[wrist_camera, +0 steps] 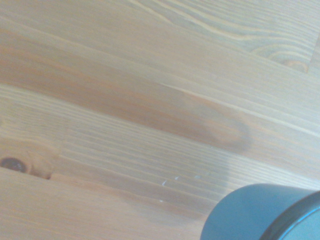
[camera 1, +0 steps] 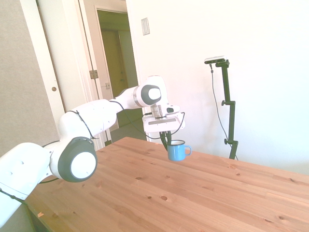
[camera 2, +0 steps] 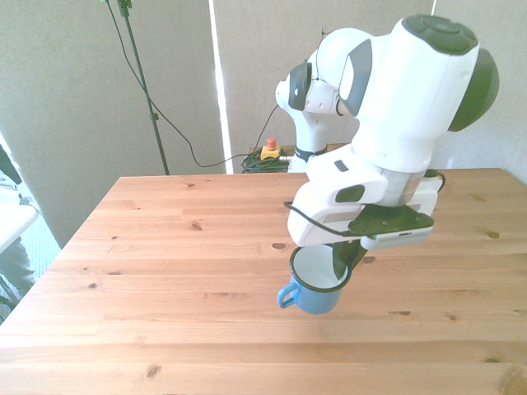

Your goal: Flip the mug upright

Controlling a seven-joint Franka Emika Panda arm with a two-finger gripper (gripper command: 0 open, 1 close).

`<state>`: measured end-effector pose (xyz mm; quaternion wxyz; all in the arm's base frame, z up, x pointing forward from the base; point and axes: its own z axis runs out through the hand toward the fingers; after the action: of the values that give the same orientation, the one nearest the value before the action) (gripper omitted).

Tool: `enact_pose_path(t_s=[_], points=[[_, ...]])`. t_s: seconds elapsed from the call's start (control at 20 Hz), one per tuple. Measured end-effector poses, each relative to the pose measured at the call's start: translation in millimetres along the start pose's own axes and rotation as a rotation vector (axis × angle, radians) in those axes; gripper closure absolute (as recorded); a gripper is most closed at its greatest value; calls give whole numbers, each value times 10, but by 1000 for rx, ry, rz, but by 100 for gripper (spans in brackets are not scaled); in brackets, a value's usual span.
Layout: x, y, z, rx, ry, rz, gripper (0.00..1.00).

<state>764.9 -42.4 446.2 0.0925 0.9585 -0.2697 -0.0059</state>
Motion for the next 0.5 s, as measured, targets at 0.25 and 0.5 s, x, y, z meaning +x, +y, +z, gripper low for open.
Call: enact_pose_path(t_s=[0.25,0.5], points=[[174,7,410,-13,15,21,100],[340,-84,557,25,122,18,100]])
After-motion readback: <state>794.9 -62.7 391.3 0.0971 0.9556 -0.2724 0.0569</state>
